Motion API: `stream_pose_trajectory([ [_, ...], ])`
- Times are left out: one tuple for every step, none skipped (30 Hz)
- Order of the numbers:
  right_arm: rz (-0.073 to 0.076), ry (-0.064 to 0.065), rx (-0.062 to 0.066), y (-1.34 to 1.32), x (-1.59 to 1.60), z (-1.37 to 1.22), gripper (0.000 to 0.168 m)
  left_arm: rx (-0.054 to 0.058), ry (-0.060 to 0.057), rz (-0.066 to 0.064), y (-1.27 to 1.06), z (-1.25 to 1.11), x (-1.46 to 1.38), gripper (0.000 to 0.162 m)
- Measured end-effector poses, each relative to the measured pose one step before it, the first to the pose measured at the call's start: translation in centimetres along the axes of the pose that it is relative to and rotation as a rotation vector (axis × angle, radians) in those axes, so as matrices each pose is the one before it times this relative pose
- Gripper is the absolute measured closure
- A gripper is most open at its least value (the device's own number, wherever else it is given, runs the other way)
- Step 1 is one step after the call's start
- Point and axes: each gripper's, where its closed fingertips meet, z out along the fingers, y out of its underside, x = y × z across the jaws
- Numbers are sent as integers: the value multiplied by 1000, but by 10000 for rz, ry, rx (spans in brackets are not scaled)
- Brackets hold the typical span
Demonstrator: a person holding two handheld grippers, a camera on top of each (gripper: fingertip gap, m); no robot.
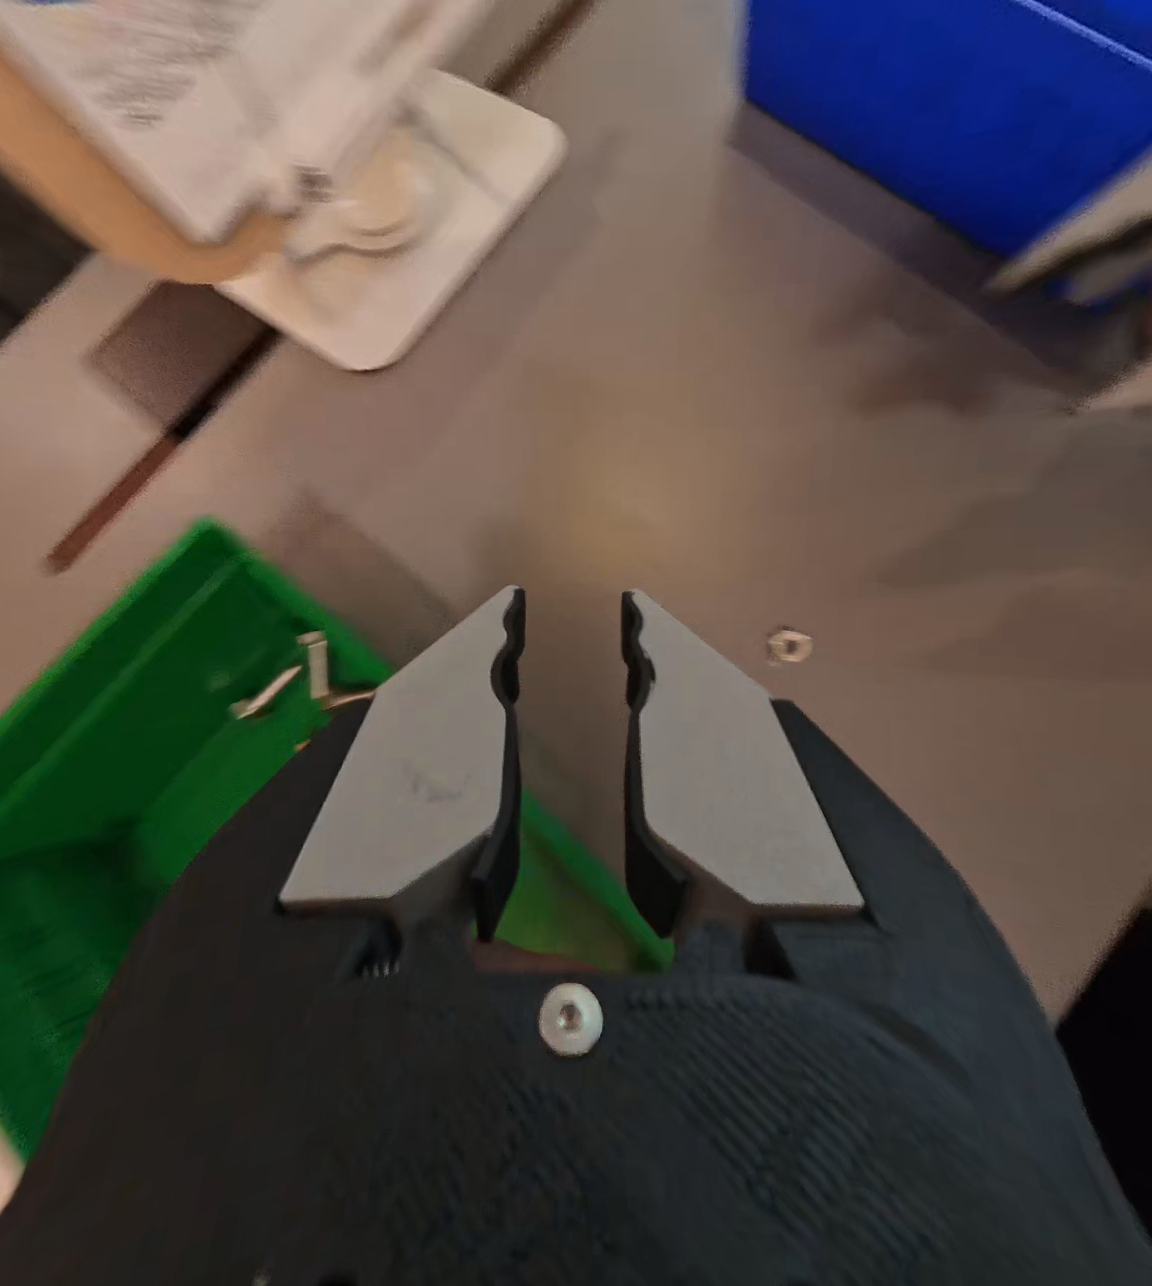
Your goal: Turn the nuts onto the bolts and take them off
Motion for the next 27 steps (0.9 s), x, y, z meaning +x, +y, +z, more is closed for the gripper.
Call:
stream_pose_trajectory([
  [25,-14,-27,61,5,37,129,-88,-431,-300,162,-689,-2584,137],
  [15,-10,-21,60,-10,53,129,-285,-357,-208,575,-196,-2444,136],
  [11,-27,-37,79,-48,55,129,-367,-432,-80,803,235,-2432,135],
  [0,-33,-44,94,-69,75,128,-378,-384,31,905,586,-2175,134],
  [-9,-22,-30,68,-58,58,128,-282,-368,86,756,819,-1915,134],
  [-4,-37,-32,78,-91,76,128,-143,-304,135,564,958,-1569,134],
  [6,-44,-61,124,-84,78,128,-194,-55,174,636,1073,-950,134],
  [1,-4,-50,122,-17,70,128,-322,38,139,730,1173,-680,134],
  [-15,7,-9,72,-2,52,127,-316,79,233,591,1180,-536,134],
  [-7,-29,-27,132,-22,83,128,-141,182,475,287,1092,-241,134],
  [26,-47,-72,207,-22,97,127,28,222,695,74,954,-80,137],
  [42,-39,-65,215,14,121,127,70,-7,670,28,838,-397,139],
  [48,-45,-57,211,12,133,127,34,81,552,42,803,-247,139],
  [69,-73,-90,247,-5,155,126,121,567,561,-58,724,645,134],
  [66,-72,-84,241,-1,137,125,-10,522,526,186,666,583,135],
  [54,-72,-60,180,-15,128,125,-233,212,438,400,689,42,134],
  [47,-53,-43,144,-8,95,125,-129,247,353,193,663,128,132],
  [39,-34,-34,114,19,84,125,-119,217,311,192,623,77,133],
  [33,-42,-32,115,-2,69,124,-362,0,299,481,636,-312,137],
  [47,-21,-40,104,37,65,124,-339,56,248,431,638,-195,147],
  [35,-20,-26,67,41,58,125,-163,236,129,150,605,168,151],
  [25,13,-15,56,79,50,125,-199,320,91,196,566,343,151],
  [22,20,-28,94,113,43,125,-208,119,99,215,465,106,153],
  [26,7,-46,126,111,40,125,-79,91,115,45,239,132,154],
  [40,26,-36,116,136,29,125,54,50,-7,-127,31,11,154],
  [48,21,-6,66,130,-3,125,-41,62,-109,7,2,25,155],
  [69,-14,2,44,66,1,125,2,-15,-137,8,4,8,155],
])
